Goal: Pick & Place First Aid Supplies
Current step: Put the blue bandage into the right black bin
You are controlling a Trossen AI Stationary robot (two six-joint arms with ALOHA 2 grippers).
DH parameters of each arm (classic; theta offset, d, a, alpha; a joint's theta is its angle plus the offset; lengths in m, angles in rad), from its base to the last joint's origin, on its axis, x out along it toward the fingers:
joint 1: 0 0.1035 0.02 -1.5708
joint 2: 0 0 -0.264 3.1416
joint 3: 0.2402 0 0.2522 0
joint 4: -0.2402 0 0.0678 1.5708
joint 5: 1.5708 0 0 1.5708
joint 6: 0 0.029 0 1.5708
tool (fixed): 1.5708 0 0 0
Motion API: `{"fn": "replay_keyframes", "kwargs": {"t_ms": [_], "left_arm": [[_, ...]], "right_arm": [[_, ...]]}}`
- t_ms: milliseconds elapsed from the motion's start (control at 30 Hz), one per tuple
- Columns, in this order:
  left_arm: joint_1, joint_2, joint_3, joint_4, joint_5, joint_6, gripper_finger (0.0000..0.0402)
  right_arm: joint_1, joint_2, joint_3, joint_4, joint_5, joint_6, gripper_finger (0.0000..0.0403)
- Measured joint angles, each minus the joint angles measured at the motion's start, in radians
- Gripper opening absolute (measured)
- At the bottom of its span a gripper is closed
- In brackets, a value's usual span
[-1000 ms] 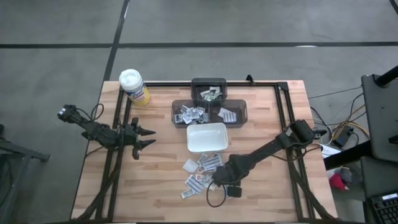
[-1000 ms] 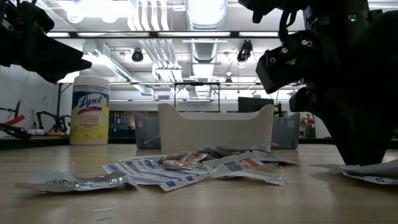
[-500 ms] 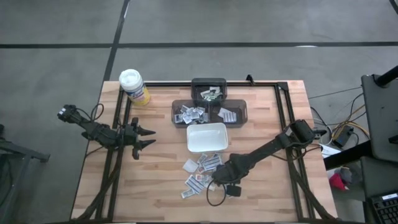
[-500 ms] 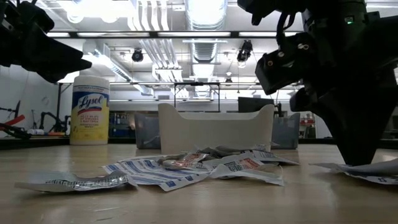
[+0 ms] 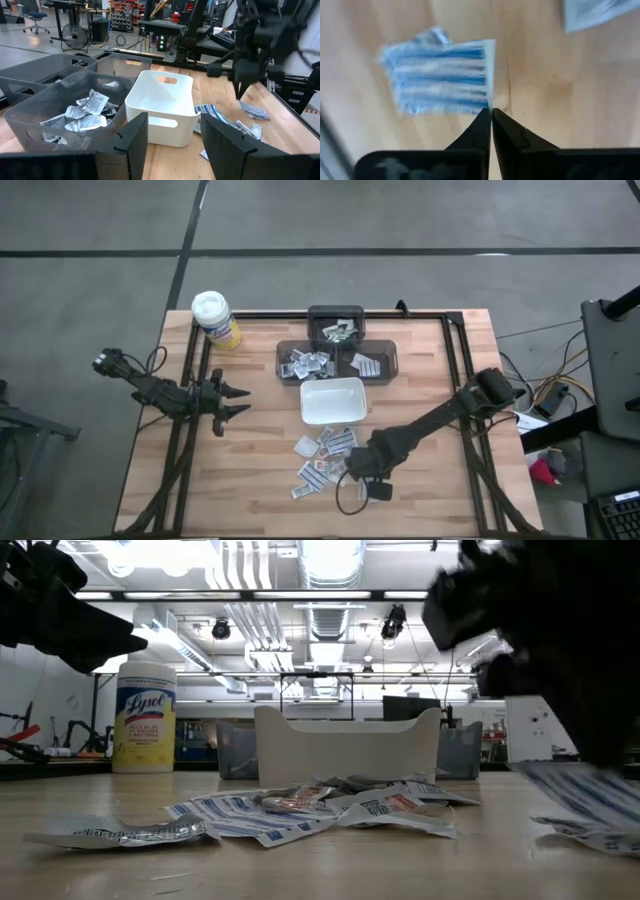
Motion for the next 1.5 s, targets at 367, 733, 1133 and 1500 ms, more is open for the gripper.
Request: {"fn": "replay_keyframes", "kwargs": {"t_ms": [367, 733, 1133, 1500], "left_arm": [[0.000, 0.005, 0.000, 0.000, 0.000, 0.000, 0.0177], [0.000, 0.006, 0.000, 0.000, 0.000, 0.000, 0.0177], [0.000, 0.007, 0.000, 0.000, 0.000, 0.000, 0.0177], [0.000, 0.007, -0.001, 0.000, 0.000, 0.000, 0.0177]], "right_arm": [[-0.003, -0.080, -0.002, -0.006, 0.001, -0.036, 0.0008], [-0.005, -0.100, -0.003, 0.002, -0.070, -0.048, 0.0008], [-0.004, -0.224, -0.003, 0.003, -0.164, -0.013, 0.0008], [-0.004, -0.413, -0.003, 0.004, -0.004, 0.058, 0.0008]]}}
